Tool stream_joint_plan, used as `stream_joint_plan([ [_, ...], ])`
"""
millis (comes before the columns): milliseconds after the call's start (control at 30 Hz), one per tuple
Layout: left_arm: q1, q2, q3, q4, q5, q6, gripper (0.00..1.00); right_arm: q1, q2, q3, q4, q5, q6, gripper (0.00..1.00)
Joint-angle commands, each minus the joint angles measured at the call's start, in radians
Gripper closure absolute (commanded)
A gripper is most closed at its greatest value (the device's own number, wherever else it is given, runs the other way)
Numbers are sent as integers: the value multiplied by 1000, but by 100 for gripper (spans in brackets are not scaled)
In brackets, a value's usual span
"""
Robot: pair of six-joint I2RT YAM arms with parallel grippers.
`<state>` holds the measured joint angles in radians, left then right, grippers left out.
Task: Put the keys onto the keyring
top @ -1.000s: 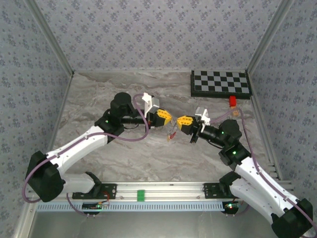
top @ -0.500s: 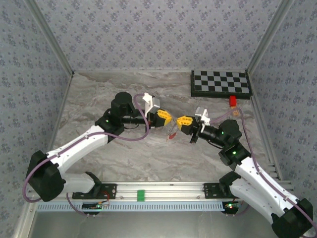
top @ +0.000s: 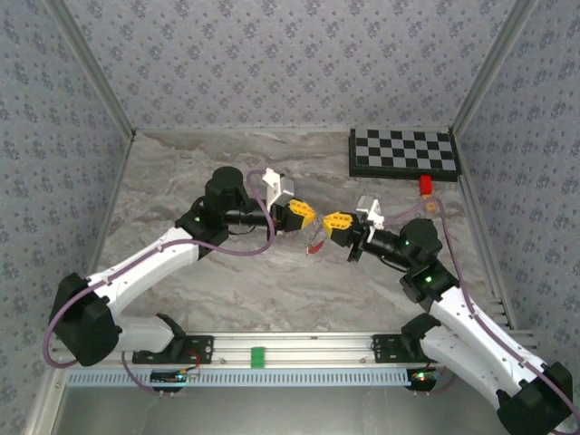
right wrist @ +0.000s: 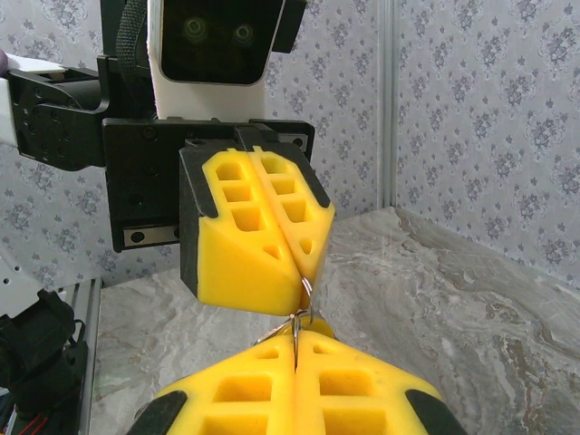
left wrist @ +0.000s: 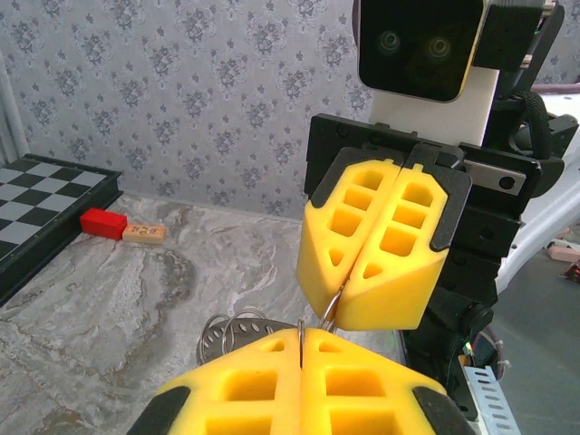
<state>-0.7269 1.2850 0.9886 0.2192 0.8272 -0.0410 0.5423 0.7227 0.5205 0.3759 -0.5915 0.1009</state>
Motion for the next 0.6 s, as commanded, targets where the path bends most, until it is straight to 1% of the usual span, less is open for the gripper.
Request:
stream_joint_plan([
  [0,-7,-10,34,14,44,19,100,7,-2,-3,41,-5,9,100],
  [433,-18,-15,38,-25,87,44,100,6,20,10,21,15,13,100],
  [567,-18,-22,33,-18,57,42,100,5,17,9,18,25,19,100],
])
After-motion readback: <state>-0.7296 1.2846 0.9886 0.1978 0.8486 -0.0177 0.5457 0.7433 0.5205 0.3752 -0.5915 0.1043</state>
